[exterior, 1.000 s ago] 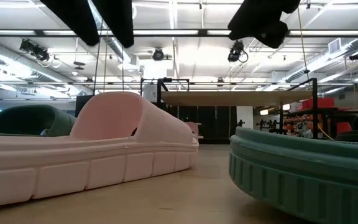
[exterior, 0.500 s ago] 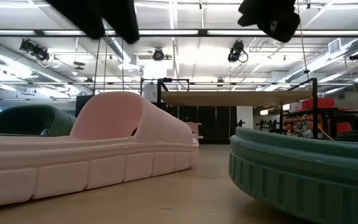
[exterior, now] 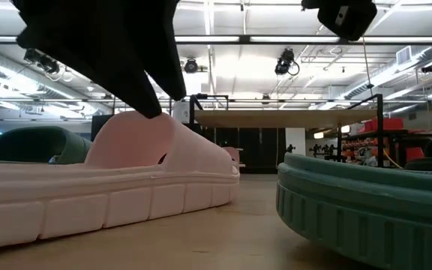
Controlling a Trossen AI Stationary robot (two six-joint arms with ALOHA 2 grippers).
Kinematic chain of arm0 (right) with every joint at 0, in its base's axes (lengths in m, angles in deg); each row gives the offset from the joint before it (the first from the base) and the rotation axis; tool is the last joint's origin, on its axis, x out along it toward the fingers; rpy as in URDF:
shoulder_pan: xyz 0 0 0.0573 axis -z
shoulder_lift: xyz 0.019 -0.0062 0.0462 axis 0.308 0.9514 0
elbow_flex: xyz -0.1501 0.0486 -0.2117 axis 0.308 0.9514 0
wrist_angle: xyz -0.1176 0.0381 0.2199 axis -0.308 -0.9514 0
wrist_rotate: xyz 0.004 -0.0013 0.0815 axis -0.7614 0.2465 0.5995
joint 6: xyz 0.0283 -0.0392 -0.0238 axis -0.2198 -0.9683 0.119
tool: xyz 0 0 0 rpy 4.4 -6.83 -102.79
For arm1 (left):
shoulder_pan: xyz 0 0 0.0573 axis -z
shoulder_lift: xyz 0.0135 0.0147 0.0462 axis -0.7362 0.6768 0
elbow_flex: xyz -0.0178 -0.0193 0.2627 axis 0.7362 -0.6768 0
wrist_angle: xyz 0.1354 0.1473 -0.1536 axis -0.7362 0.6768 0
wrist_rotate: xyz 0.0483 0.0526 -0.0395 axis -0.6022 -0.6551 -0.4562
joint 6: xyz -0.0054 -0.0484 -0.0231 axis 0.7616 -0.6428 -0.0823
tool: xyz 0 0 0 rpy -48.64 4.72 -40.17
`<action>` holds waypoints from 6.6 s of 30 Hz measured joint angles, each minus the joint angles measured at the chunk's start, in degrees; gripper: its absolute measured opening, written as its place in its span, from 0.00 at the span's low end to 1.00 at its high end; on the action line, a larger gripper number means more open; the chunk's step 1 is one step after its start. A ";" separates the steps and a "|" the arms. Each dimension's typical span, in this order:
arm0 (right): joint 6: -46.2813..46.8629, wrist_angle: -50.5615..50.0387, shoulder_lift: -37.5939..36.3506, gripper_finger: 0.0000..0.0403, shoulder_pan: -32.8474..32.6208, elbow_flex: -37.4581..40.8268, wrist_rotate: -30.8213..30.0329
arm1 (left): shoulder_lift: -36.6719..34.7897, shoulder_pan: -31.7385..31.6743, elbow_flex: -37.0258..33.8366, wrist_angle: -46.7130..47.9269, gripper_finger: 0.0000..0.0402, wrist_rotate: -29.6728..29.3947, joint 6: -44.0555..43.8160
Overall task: Pick and place slides into the shelf
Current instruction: Put the pink slide under the shelf, then put the left dark green slide under the shelf
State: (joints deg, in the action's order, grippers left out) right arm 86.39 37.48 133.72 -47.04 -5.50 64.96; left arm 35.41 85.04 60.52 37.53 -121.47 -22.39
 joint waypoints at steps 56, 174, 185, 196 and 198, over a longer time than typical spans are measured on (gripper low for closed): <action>7.34 -3.58 -1.46 0.06 -12.05 -0.02 -11.75 | 6.02 -30.49 0.02 -32.48 0.03 -8.56 20.98; 2.76 14.05 8.73 0.01 3.01 8.46 -6.05 | -25.94 -1.34 -0.87 40.73 0.27 9.68 -45.79; 5.53 13.97 4.93 0.08 -8.41 8.46 -11.13 | -25.83 1.24 -21.36 17.85 0.42 16.76 -36.73; 5.35 13.73 5.70 0.23 -6.44 8.46 -12.51 | -25.75 1.15 -33.53 11.32 0.43 14.64 -34.80; 5.35 13.58 5.71 0.25 -5.52 8.46 -12.52 | -25.75 1.11 -33.73 11.70 0.41 13.50 -34.93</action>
State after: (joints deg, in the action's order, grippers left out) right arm 91.74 51.05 139.43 -52.56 2.96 52.44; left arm 9.66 86.15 26.80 49.23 -107.97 -57.33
